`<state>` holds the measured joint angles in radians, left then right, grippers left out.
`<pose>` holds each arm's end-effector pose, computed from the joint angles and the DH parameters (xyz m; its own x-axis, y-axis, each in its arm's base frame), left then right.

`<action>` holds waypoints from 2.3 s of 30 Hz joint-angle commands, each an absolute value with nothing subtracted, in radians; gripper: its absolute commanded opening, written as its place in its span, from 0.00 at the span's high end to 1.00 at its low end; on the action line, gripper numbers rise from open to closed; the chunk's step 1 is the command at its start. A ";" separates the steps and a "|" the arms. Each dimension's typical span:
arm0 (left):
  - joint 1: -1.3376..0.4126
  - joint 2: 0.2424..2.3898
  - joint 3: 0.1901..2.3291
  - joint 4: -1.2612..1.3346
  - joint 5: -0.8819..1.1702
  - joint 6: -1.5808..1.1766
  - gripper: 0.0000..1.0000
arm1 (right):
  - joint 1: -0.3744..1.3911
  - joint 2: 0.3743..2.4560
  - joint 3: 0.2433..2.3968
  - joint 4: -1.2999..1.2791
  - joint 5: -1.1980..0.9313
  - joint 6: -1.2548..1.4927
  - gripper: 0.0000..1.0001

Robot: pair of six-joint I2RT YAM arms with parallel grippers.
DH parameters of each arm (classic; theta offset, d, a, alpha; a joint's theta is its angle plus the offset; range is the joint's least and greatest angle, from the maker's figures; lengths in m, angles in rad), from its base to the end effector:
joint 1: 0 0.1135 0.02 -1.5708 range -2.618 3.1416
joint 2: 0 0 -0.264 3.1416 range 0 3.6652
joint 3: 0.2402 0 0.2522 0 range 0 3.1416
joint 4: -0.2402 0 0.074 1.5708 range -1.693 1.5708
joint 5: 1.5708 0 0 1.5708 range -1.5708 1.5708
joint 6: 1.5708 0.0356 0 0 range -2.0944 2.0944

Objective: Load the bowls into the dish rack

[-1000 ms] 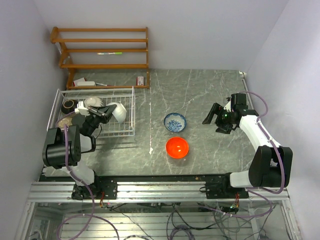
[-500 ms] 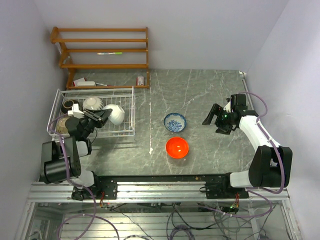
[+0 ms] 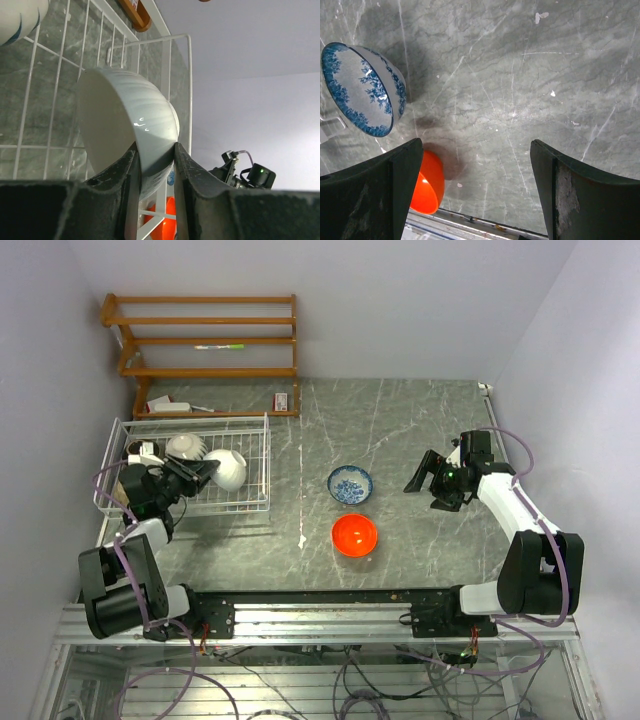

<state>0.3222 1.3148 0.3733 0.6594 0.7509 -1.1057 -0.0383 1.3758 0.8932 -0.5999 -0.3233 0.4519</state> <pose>0.2372 0.0536 0.1783 -0.4671 -0.8448 -0.2610 -0.0610 0.3253 -0.9436 0.2645 0.0012 0.2168 -0.8431 0.4467 -0.2995 0.2841 0.8427 0.4573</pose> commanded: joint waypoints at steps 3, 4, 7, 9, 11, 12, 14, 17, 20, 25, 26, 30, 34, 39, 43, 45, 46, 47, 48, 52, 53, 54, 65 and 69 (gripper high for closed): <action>0.363 1.310 0.380 0.224 0.694 -0.872 0.60 | -0.039 1.367 0.877 -0.577 -0.324 0.442 0.12; 0.367 1.307 0.389 0.204 0.692 -0.853 0.58 | -0.038 1.367 0.875 -0.577 -0.324 0.443 0.12; 0.374 1.301 0.411 0.151 0.693 -0.820 0.53 | -0.039 1.368 0.867 -0.571 -0.328 0.442 0.12; 0.382 1.290 0.419 0.119 0.693 -0.798 0.52 | -0.038 1.366 0.864 -0.568 -0.330 0.442 0.12; 0.389 1.278 0.424 0.091 0.689 -0.784 0.51 | -0.040 1.365 0.861 -0.566 -0.331 0.443 0.12; 0.391 1.274 0.426 0.085 0.689 -0.780 0.51 | -0.039 1.365 0.859 -0.565 -0.330 0.443 0.12; 0.395 1.272 0.429 0.077 0.692 -0.774 0.51 | -0.039 1.364 0.858 -0.563 -0.332 0.444 0.12; 0.401 1.271 0.440 0.049 0.685 -0.753 0.51 | -0.038 1.364 0.857 -0.563 -0.333 0.443 0.12; 0.408 1.260 0.458 -0.001 0.671 -0.715 0.51 | -0.039 1.361 0.857 -0.565 -0.333 0.441 0.12; 0.420 1.250 0.488 -0.065 0.650 -0.677 0.51 | -0.039 1.358 0.850 -0.562 -0.334 0.442 0.12; 0.421 1.248 0.494 -0.077 0.644 -0.672 0.51 | -0.039 1.357 0.848 -0.560 -0.336 0.443 0.12; 0.422 1.230 0.524 -0.128 0.616 -0.652 0.49 | -0.039 1.358 0.855 -0.566 -0.333 0.438 0.12; 0.423 1.208 0.548 -0.158 0.590 -0.650 0.41 | -0.039 1.363 0.861 -0.567 -0.336 0.436 0.12; 0.423 1.178 0.600 -0.189 0.566 -0.662 0.34 | -0.038 1.374 0.867 -0.568 -0.337 0.433 0.12; 0.422 1.174 0.660 -0.226 0.549 -0.659 0.24 | -0.039 1.384 0.873 -0.567 -0.340 0.434 0.12; 0.422 1.173 0.700 -0.264 0.532 -0.648 0.20 | -0.038 1.387 0.878 -0.569 -0.341 0.433 0.12; 0.421 1.172 0.721 -0.285 0.523 -0.643 0.17 | -0.038 1.389 0.879 -0.568 -0.340 0.432 0.12; 0.417 1.171 0.747 -0.308 0.512 -0.634 0.16 | -0.038 1.390 0.880 -0.568 -0.341 0.433 0.12; 0.411 1.170 0.772 -0.333 0.491 -0.624 0.13 | -0.039 1.390 0.880 -0.567 -0.341 0.433 0.12; 0.352 1.174 0.883 -0.443 0.369 -0.565 0.06 | -0.038 1.391 0.871 -0.558 -0.344 0.435 0.12; 0.334 1.179 0.919 -0.475 0.327 -0.544 0.04 | -0.039 1.393 0.868 -0.555 -0.345 0.436 0.12; 0.308 1.187 0.947 -0.500 0.283 -0.529 0.03 | -0.038 1.393 0.866 -0.553 -0.347 0.438 0.12; -0.111 1.397 1.245 -0.695 -0.253 -0.433 0.00 | -0.038 1.385 0.851 -0.538 -0.361 0.443 0.12; -0.187 1.483 1.327 -0.718 -0.334 -0.412 0.00 | -0.039 1.382 0.833 -0.533 -0.362 0.443 0.12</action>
